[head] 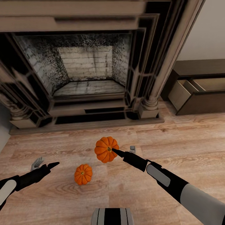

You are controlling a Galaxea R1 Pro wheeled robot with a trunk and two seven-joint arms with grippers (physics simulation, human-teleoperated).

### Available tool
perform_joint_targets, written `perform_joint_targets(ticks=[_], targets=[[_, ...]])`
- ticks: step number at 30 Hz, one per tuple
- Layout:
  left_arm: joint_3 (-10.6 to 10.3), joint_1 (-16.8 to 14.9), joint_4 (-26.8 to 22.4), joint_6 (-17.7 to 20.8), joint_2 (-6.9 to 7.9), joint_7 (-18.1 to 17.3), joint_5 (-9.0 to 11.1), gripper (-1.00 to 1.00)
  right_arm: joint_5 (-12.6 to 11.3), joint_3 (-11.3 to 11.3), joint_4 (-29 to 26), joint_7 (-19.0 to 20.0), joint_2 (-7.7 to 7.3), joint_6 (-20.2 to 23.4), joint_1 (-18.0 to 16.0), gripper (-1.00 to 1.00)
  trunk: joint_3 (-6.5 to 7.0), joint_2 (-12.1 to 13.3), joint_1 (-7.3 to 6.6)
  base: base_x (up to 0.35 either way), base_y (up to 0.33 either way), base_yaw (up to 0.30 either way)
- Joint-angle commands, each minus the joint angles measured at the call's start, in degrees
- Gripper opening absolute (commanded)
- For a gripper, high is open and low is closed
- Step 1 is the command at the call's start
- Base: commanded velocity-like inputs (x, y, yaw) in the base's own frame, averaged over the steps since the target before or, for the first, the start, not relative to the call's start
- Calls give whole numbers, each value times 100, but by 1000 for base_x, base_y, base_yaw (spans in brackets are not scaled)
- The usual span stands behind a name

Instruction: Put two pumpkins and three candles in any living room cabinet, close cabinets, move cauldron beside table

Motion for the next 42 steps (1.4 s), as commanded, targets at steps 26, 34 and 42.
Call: perform_joint_targets(ticks=[26,34,42], targets=[[-74,-8,490,-826,-268,32,-721,100,-33,52,-16,-320,1,80,-6,-100,-358,-23,41,14,0,0],[-69,-11,502,-871,-420,16,-946,100,-30,58,-65,-351,22,423,-6,-100,-535,-34,62,0,0,0],[-75,-9,496,-864,-424,-30,-926,100,307,26,-106,-360,60,646,-6,-100,-713,-44,83,0,0,0]])
